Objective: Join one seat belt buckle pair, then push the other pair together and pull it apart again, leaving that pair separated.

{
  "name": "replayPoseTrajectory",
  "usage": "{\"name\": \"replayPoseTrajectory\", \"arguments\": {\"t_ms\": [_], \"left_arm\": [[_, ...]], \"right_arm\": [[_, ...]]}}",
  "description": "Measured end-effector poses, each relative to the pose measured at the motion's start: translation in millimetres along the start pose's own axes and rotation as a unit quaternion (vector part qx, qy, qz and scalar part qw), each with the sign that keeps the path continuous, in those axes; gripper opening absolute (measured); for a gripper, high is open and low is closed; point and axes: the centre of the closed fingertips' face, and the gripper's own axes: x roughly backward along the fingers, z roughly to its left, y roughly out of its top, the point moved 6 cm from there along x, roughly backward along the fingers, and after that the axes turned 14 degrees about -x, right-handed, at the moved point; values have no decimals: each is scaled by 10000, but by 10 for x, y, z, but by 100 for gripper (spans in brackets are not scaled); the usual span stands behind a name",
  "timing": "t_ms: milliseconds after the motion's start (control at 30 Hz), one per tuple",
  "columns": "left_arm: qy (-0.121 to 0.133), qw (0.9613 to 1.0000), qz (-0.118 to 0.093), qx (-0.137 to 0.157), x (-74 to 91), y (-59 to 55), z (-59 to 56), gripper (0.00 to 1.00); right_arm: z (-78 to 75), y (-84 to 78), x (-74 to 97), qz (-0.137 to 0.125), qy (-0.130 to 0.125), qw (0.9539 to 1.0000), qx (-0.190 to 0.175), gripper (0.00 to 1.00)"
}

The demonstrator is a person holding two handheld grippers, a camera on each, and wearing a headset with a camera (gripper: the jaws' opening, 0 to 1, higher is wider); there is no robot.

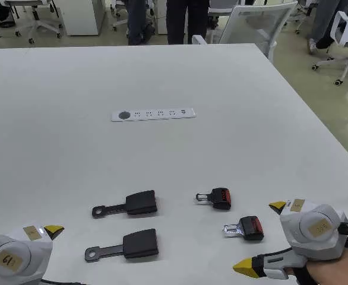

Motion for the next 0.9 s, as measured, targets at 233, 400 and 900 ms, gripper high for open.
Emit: {"name": "replayPoseTrajectory", "arguments": {"t_ms": [233,400,900], "left_arm": [[-23,10000,-11,-42,-8,26,9,100],[-28,10000,-7,-48,-9,32,14,100],[-6,10000,-28,-26,8,42,16,99]], "right_arm": [[-43,5,4,7,-19,10000,-13,98],[-44,33,-3,-2,-20,10000,7,98],[-44,34,5,29,-27,10000,77,97]]}}
